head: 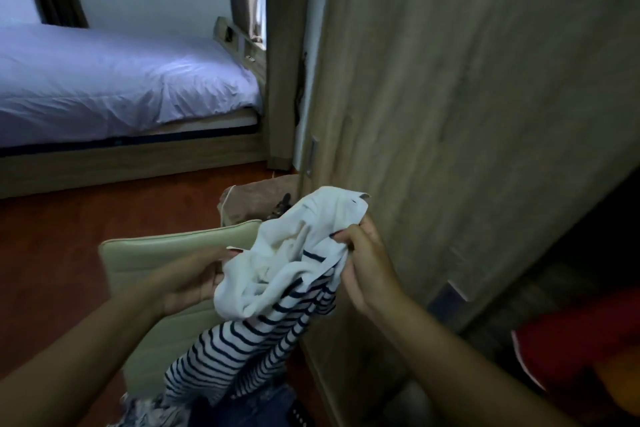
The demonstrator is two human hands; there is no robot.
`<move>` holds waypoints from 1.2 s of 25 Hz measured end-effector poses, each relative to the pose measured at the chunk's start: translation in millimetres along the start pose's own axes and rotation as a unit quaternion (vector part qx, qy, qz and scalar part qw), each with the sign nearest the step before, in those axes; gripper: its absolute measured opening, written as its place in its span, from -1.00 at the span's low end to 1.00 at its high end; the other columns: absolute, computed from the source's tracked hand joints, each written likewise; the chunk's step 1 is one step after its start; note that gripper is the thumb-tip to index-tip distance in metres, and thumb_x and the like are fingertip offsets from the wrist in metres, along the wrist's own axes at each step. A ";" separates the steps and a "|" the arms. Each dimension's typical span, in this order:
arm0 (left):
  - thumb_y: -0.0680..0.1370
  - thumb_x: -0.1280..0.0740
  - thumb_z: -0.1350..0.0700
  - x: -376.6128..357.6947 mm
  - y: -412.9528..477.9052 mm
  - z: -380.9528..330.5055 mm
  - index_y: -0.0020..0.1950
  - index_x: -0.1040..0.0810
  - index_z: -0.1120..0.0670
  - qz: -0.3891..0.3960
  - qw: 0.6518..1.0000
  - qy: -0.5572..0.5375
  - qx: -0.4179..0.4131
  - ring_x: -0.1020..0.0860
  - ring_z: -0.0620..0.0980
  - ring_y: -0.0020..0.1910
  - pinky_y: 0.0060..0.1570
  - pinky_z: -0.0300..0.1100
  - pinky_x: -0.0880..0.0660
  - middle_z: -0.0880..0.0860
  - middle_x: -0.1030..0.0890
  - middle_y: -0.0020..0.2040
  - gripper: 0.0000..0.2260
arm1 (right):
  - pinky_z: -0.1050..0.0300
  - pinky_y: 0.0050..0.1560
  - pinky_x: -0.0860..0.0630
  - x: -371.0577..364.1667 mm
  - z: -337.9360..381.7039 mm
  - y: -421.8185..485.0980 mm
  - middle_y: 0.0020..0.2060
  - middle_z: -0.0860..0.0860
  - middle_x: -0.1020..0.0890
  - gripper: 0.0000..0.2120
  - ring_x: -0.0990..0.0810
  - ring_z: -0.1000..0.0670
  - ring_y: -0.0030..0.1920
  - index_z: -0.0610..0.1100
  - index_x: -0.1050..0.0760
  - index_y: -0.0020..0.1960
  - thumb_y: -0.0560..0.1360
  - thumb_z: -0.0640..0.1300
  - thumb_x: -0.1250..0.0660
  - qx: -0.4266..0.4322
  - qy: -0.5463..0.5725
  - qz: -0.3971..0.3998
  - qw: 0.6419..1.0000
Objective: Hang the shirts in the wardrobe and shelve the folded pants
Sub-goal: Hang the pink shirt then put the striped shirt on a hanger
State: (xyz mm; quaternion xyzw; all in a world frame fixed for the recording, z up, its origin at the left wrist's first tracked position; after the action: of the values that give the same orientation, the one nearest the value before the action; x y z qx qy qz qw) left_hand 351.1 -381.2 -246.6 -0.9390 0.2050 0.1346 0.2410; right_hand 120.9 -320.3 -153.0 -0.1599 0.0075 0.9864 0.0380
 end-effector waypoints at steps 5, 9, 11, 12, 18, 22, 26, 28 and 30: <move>0.53 -0.20 0.16 -148.6 -22.2 -25.8 0.16 -0.62 0.23 0.122 0.982 -0.136 -0.057 -0.66 0.08 -0.01 0.02 0.00 -0.60 0.23 -0.66 0.08 -0.69 | 0.07 0.06 -0.55 109.5 58.3 -104.6 0.01 -0.11 -0.68 -0.66 -0.64 -0.05 0.05 -0.21 -0.50 0.15 0.40 -0.36 -0.20 0.096 -0.016 -0.123 0.988; 0.58 -0.15 0.13 -279.4 -47.9 -31.7 -0.22 -0.63 0.10 0.166 0.976 -0.112 -0.083 -0.63 -0.12 -0.40 -0.41 -0.27 -0.58 0.00 -0.65 -0.38 -0.69 | 0.26 -0.25 -0.52 210.1 58.2 -191.1 -0.17 -0.05 -0.69 -0.85 -0.64 -0.04 -0.12 -0.17 -0.46 0.07 0.50 -0.25 -0.29 0.047 -0.159 -0.237 0.957; 0.60 -0.13 0.12 -337.6 -58.2 -25.3 -0.21 -0.51 0.07 0.207 0.971 -0.087 -0.081 -0.58 -0.14 -0.43 -0.44 -0.31 -0.54 -0.04 -0.58 -0.42 -0.75 | 0.28 -0.27 -0.48 249.3 51.7 -226.9 -0.15 -0.05 -0.64 -0.72 -0.60 0.00 -0.15 -0.18 -0.37 0.18 0.50 -0.20 -0.33 -0.028 -0.254 -0.272 0.928; 0.61 -0.12 0.11 -365.7 -63.9 -19.3 -0.25 -0.48 0.06 0.251 0.962 -0.088 -0.069 -0.52 -0.13 -0.43 -0.45 -0.30 -0.50 -0.03 -0.52 -0.43 -0.73 | 0.27 -0.20 -0.48 262.2 52.6 -243.9 -0.09 -0.05 -0.60 -0.64 -0.59 0.02 -0.11 -0.18 -0.32 0.24 0.49 -0.18 -0.34 -0.047 -0.287 -0.288 0.912; 0.60 -0.17 0.17 -466.9 -84.8 5.4 -0.39 -0.33 0.04 0.383 0.921 -0.042 -0.058 -0.39 -0.15 -0.57 -0.54 -0.31 -0.40 -0.06 -0.39 -0.54 -0.67 | 0.36 0.02 -0.39 266.8 93.6 -296.9 0.16 0.12 -0.47 -0.45 -0.47 0.18 0.16 0.05 -0.31 0.28 0.37 0.14 -0.39 0.061 -0.419 -0.258 0.868; 0.56 -0.22 0.18 -487.0 -87.4 8.9 -0.33 -0.27 0.02 0.416 0.905 0.008 -0.087 -0.35 -0.17 -0.53 -0.51 -0.30 -0.38 -0.07 -0.35 -0.48 -0.72 | 0.30 -0.17 -0.44 264.3 90.4 -316.5 -0.10 0.06 -0.60 -0.74 -0.55 0.17 -0.11 -0.08 -0.51 0.02 0.44 0.06 -0.35 0.090 -0.467 -0.220 0.852; 0.58 -0.21 0.18 -478.3 -78.1 5.3 -0.34 -0.31 0.04 0.389 0.910 0.060 -0.129 -0.31 -0.15 -0.51 -0.50 -0.29 -0.32 -0.04 -0.33 -0.45 -0.71 | 0.11 -0.31 -0.31 290.0 121.0 -345.0 -0.41 -0.02 -0.45 -0.64 -0.37 0.15 -0.33 -0.24 -0.42 -0.30 0.48 0.05 -0.27 0.184 -0.473 -0.323 0.799; 0.59 -0.23 0.21 -467.4 -59.6 9.2 -0.26 -0.41 0.09 0.323 0.904 0.184 -0.209 -0.36 -0.12 -0.47 -0.49 -0.29 -0.35 0.02 -0.41 -0.42 -0.78 | 0.25 -0.36 -0.27 295.1 156.1 -360.4 -0.45 0.12 -0.38 -0.68 -0.31 0.22 -0.38 -0.11 -0.36 -0.36 0.53 -0.05 -0.29 0.223 -0.443 -0.382 0.780; 0.57 -0.29 0.25 -459.9 -39.5 22.6 -0.16 -0.49 0.09 0.285 0.857 0.326 -0.281 -0.39 -0.04 -0.37 -0.40 -0.25 -0.35 0.11 -0.45 -0.36 -0.88 | 0.31 -0.38 -0.25 282.9 191.5 -367.4 -0.47 0.13 -0.37 -0.68 -0.32 0.21 -0.41 -0.05 -0.35 -0.37 0.55 -0.13 -0.28 0.262 -0.479 -0.381 0.746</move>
State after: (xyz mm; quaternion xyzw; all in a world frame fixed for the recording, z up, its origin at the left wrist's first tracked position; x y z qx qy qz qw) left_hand -39.2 -191.0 -88.4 -0.8577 0.4837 -0.0643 -0.1623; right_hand -178.5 71.7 -61.7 0.3600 0.1849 0.7961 0.4500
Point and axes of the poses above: each hand's wrist, its own y-axis towards the middle knuckle, its own x-axis out of the back of the hand, z = x × y, the point moved 4 cm from there along y, towards the middle knuckle
